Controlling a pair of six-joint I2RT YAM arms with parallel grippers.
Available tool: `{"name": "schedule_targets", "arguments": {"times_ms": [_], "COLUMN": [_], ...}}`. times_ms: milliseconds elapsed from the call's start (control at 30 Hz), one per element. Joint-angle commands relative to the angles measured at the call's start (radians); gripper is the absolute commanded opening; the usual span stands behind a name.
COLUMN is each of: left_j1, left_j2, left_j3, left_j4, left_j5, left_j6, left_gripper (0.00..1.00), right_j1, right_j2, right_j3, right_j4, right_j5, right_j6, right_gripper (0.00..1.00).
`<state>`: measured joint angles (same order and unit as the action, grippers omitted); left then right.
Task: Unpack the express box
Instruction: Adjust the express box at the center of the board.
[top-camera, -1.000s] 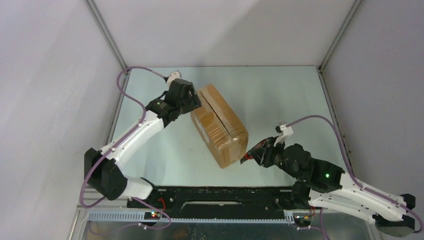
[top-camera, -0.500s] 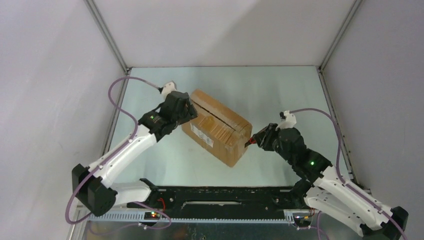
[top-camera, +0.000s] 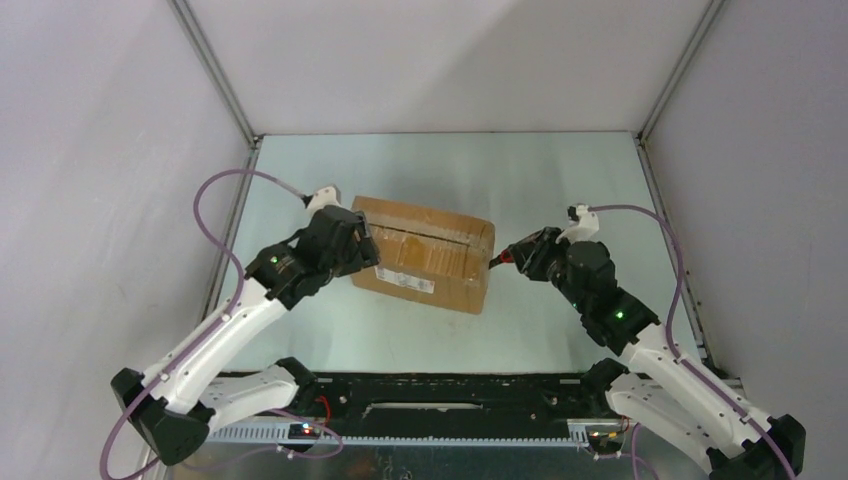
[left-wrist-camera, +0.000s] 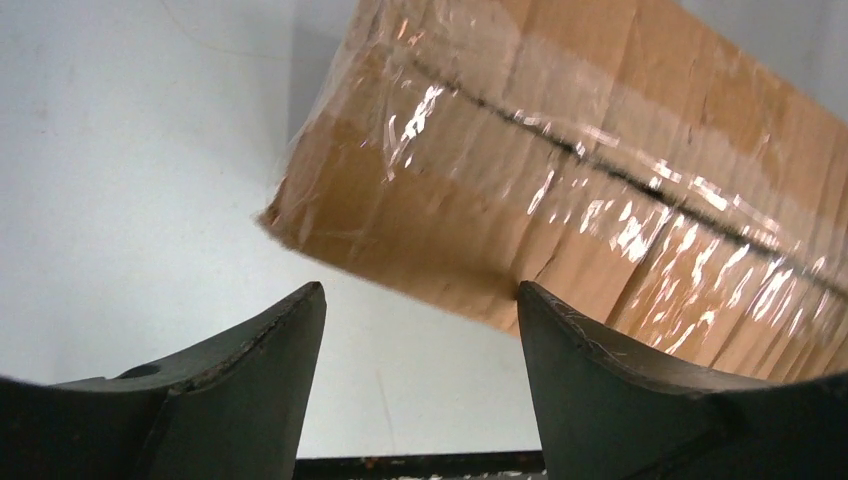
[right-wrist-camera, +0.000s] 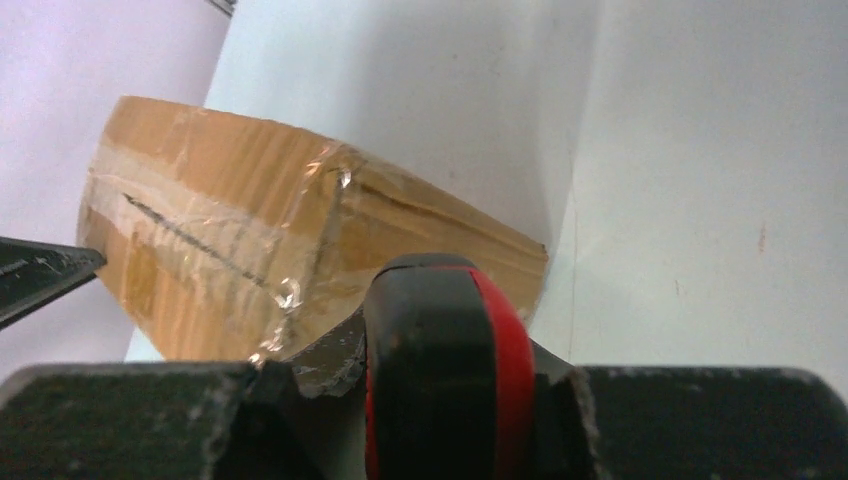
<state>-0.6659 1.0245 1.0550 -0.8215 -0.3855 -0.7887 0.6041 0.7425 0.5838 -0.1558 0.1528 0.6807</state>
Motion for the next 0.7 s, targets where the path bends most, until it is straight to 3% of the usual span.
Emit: {"name": "schedule_targets", "arguments": {"times_ms": [0, 300, 400, 567, 667], "left_j1": [-0.012, -0.148, -0.15, -0.156, -0.199], "left_j2": [-0.046, 0.073, 0.098, 0.175, 0.225], "left_j3": [0.091, 0.392, 0.392, 0.31, 0.266], "left_j4": [-0.115, -0.16, 0.024, 0.42, 0.551], "left_j5": [0.026, -0.006, 0.109, 0.271, 0.21], "left_j6": [0.094, 0.209, 0.245, 0.303, 0.438], "left_gripper": [0.75, 0.88, 0.99, 1.0, 1.0], "right_j1": [-0.01, -0.021, -0.024, -0.029, -0.057], "right_j2": [-0.013, -0.014, -0.041, -0.118, -0.145], "right_j3": [0.01, 0.016, 0.016, -0.003, -0.011], "right_j4": [0.102, 0.093, 0.06, 0.063, 0.073], "right_j5": [-0.027, -0.024, 0.006, 0.092, 0.125], "right_j6": [0.015, 0.049, 0.078, 0.194, 0.287], "right_gripper": [0.0, 0.0, 0.0, 0.0, 0.0]}}
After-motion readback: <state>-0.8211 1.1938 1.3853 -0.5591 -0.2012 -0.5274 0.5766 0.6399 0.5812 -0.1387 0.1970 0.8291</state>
